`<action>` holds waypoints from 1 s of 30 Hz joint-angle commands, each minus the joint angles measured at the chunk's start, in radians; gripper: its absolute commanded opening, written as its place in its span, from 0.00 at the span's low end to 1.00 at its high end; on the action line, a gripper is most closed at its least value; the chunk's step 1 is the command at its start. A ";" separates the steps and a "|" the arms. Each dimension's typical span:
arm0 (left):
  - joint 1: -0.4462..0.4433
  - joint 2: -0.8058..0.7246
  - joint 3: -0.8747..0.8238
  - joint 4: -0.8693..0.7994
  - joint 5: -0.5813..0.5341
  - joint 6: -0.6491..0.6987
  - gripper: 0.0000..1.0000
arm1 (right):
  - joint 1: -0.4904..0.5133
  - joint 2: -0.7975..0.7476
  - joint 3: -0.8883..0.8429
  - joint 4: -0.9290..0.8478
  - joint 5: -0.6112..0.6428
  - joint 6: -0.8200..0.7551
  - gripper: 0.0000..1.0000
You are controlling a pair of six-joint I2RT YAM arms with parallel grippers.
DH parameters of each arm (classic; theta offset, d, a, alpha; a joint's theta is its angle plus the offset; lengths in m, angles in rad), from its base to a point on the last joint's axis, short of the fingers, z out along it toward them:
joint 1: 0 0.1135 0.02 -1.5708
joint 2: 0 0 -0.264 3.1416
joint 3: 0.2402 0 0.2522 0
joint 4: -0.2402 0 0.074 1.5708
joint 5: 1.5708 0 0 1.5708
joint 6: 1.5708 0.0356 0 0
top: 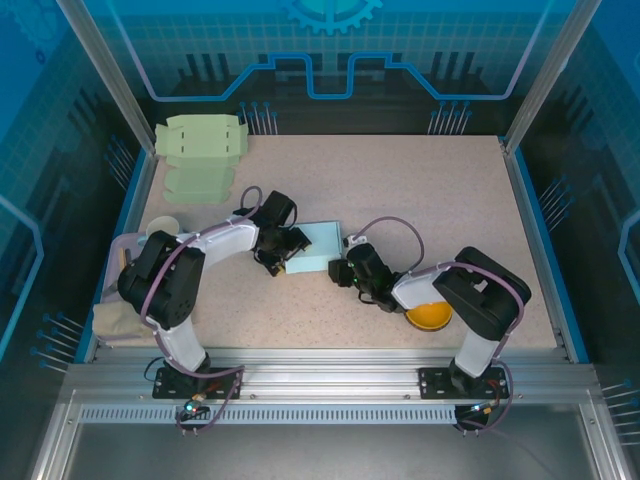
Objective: Fold the paper box
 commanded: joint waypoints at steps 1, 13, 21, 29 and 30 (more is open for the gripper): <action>0.006 0.107 -0.072 -0.119 -0.032 0.020 0.81 | 0.010 0.041 -0.023 0.011 0.084 0.030 0.38; 0.043 0.122 -0.075 -0.120 -0.034 0.038 0.81 | -0.053 0.025 0.036 -0.095 0.025 0.033 0.51; 0.061 0.133 -0.061 -0.128 -0.043 0.053 0.81 | -0.030 -0.090 0.133 -0.364 -0.067 0.059 0.51; 0.064 0.158 -0.050 -0.122 -0.041 0.050 0.81 | 0.023 -0.030 0.259 -0.470 -0.057 0.166 0.26; 0.063 0.159 -0.050 -0.122 -0.041 0.050 0.80 | 0.019 -0.010 0.266 -0.458 -0.064 0.182 0.23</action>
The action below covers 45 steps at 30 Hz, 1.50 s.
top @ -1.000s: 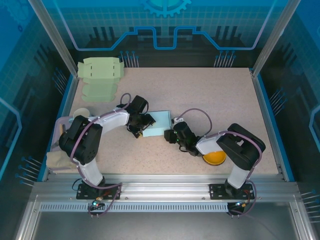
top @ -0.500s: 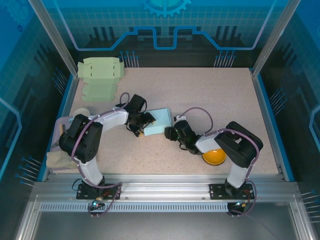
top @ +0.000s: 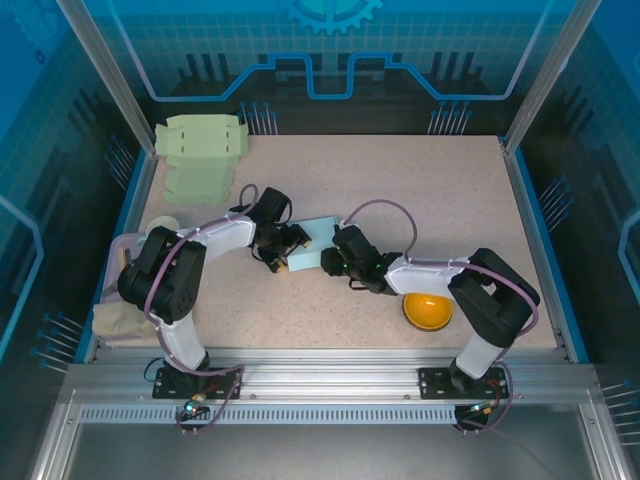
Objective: Fold the paper box
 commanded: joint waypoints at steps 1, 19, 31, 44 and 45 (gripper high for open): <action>0.013 0.124 -0.063 -0.161 -0.122 -0.002 0.80 | -0.001 0.064 0.027 -0.021 -0.026 0.070 0.21; -0.040 0.154 -0.060 -0.141 -0.029 -0.013 0.80 | -0.117 0.237 0.036 0.354 -0.103 -0.038 0.18; -0.118 0.104 0.035 -0.212 0.021 0.025 0.85 | -0.220 0.283 0.154 0.212 -0.226 -0.101 0.19; -0.119 -0.035 0.135 -0.386 -0.126 0.168 0.97 | -0.285 0.278 0.194 0.037 -0.311 -0.096 0.19; -0.119 -0.059 0.141 -0.396 -0.160 0.196 0.97 | -0.290 0.274 0.197 0.018 -0.316 -0.094 0.19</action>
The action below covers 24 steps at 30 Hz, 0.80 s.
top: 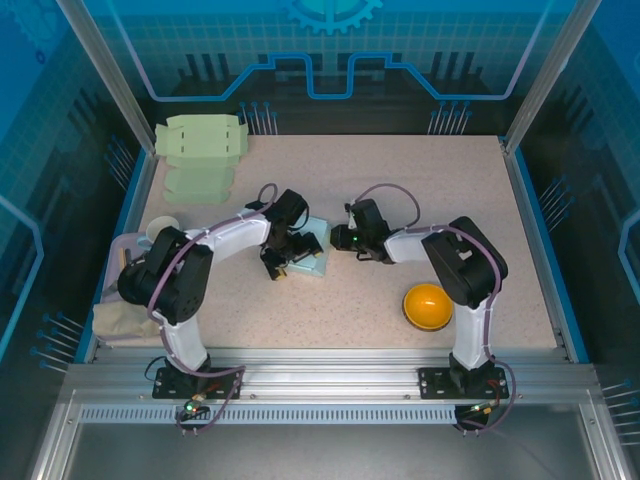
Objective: Fold the paper box
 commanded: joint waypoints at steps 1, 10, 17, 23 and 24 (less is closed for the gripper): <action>-0.007 -0.077 0.034 -0.144 -0.116 0.104 0.98 | -0.033 -0.012 0.031 -0.100 -0.034 -0.004 0.19; 0.125 -0.139 0.082 -0.088 -0.044 0.307 0.96 | -0.054 -0.046 0.108 -0.309 -0.130 0.023 0.11; 0.218 -0.021 0.123 0.100 0.007 0.479 0.94 | -0.055 0.007 0.204 -0.390 -0.218 0.086 0.10; 0.230 0.123 0.179 0.165 0.017 0.530 0.92 | -0.059 0.053 0.275 -0.458 -0.232 0.069 0.09; 0.230 0.131 0.179 0.175 0.024 0.528 0.93 | -0.060 0.057 0.278 -0.462 -0.234 0.066 0.09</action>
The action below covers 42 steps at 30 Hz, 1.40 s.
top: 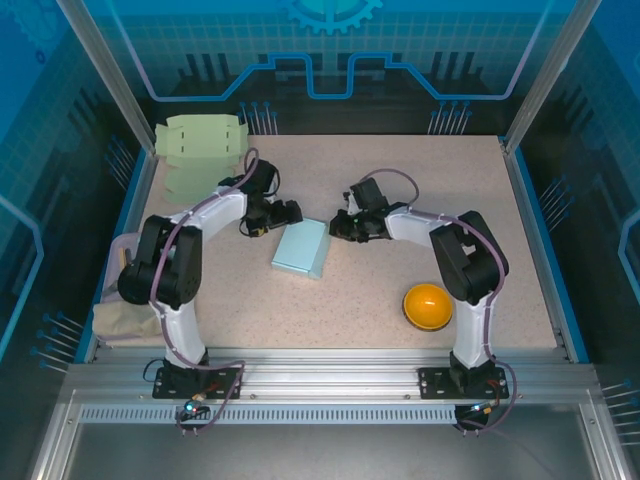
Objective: Fold the paper box
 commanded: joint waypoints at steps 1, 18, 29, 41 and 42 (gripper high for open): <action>0.004 0.032 0.026 0.050 0.039 0.048 0.92 | -0.015 0.033 0.030 -0.078 -0.037 -0.004 0.09; -0.045 0.129 0.025 0.122 0.146 0.019 0.86 | -0.041 0.128 0.123 -0.107 -0.108 -0.083 0.09; -0.219 0.207 0.048 0.245 0.390 -0.017 0.80 | -0.039 0.142 0.093 0.138 -0.328 -0.107 0.09; -0.268 0.203 0.106 0.227 0.429 -0.073 0.80 | -0.037 0.089 0.034 0.199 -0.382 -0.129 0.09; -0.263 0.195 0.118 0.194 0.407 -0.058 0.80 | -0.039 0.084 0.027 0.190 -0.367 -0.124 0.09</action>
